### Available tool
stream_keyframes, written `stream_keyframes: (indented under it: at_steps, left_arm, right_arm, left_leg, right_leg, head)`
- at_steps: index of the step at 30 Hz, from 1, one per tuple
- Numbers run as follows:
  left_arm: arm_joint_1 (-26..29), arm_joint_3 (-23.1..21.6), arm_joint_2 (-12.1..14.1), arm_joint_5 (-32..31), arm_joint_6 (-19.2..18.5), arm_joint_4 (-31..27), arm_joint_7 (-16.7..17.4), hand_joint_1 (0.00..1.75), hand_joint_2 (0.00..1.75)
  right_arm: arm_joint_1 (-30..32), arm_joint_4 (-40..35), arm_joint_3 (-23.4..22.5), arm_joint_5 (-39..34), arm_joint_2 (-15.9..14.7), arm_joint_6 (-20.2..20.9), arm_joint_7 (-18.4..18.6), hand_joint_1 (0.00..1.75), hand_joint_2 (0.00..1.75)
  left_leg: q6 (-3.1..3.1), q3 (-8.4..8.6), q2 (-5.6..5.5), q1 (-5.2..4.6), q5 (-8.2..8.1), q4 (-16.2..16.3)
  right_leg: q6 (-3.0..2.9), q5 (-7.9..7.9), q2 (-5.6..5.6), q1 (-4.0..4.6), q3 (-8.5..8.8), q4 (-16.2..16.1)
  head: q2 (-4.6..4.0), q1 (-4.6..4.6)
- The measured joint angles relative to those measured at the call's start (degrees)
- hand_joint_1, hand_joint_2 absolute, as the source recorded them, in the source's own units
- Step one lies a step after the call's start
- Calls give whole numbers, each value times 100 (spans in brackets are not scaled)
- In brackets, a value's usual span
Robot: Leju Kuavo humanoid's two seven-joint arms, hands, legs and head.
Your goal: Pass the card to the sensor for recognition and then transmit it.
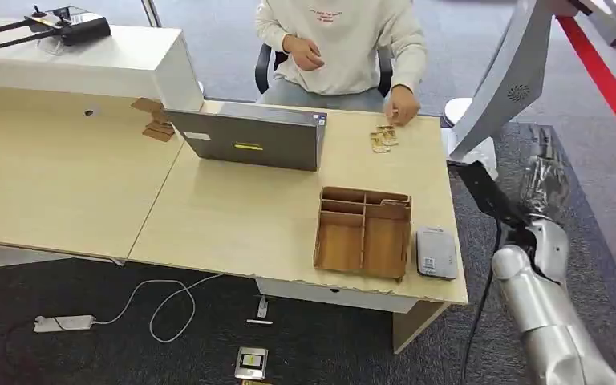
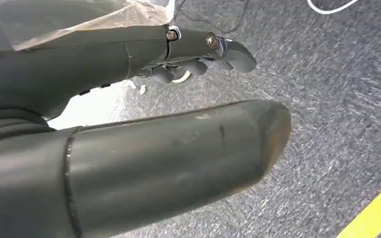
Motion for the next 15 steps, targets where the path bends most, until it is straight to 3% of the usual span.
stream_keyframes:
  at_steps: [3,7,15]
  left_arm:
    - [18,7,-2,61,17,0,79,0,0]
    - [16,46,-11,131,17,0,159,0,0]
    - [-3,144,-50,181,13,0,194,0,0]
  right_arm:
    - [404,109,-439,-68,-378,-299,157,0,175]
    - [965,672,-992,-77,-765,-467,-149,0,175]
    - [1502,1436,-1606,-221,-730,-231,-374,0,175]
  left_leg:
    - [2,0,-3,-2,-4,-1]
    - [6,-2,-7,0,-10,-2]
    - [0,-4,0,1,-11,-9]
  right_leg:
    - [2,-2,-1,-1,-3,-2]
    - [6,-6,-1,0,4,-2]
    - [4,-6,3,2,-2,7]
  head:
    - [0,2]
    - [0,4]
    - [0,0]
